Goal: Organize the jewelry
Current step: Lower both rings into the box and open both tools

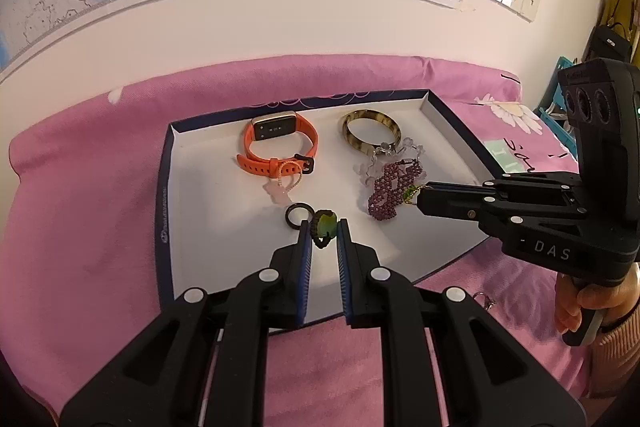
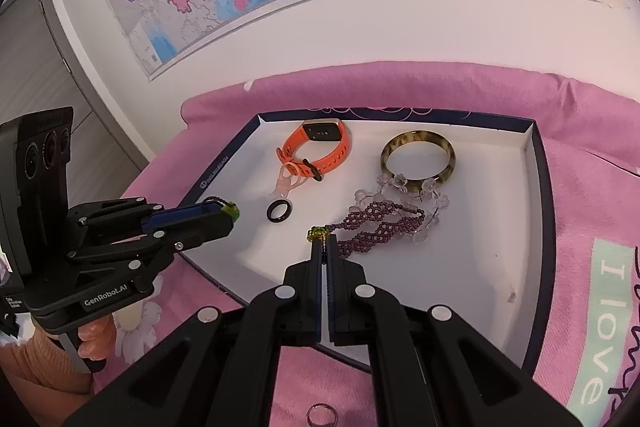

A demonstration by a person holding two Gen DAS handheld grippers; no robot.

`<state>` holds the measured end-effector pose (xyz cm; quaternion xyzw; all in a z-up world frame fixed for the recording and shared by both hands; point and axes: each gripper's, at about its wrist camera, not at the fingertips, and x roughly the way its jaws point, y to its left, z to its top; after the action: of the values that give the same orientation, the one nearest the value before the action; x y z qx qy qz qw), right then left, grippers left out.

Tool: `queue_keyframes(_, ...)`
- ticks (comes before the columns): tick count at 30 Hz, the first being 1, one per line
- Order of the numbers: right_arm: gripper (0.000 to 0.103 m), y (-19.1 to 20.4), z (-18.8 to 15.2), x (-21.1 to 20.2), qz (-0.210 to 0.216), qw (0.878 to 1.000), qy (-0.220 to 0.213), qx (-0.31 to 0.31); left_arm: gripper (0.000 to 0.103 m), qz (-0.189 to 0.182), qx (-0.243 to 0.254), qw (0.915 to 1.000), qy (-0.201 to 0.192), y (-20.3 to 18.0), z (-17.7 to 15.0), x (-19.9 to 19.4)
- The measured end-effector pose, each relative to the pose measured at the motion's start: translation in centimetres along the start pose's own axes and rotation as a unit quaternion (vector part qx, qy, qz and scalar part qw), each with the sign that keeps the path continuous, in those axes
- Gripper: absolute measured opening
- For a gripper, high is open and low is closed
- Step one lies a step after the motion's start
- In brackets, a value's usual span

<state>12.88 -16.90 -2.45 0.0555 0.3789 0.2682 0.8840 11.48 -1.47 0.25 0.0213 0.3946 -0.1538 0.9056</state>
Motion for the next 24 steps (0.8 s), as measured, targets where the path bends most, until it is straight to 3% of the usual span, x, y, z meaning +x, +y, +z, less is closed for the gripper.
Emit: queue_keyframes(24,0.001,-1.3,0.0,1.9,-0.019,1.000,0.019,0.017,0.013,0.010,-0.025,0.9987,0.043,1.1,-0.4,3.5)
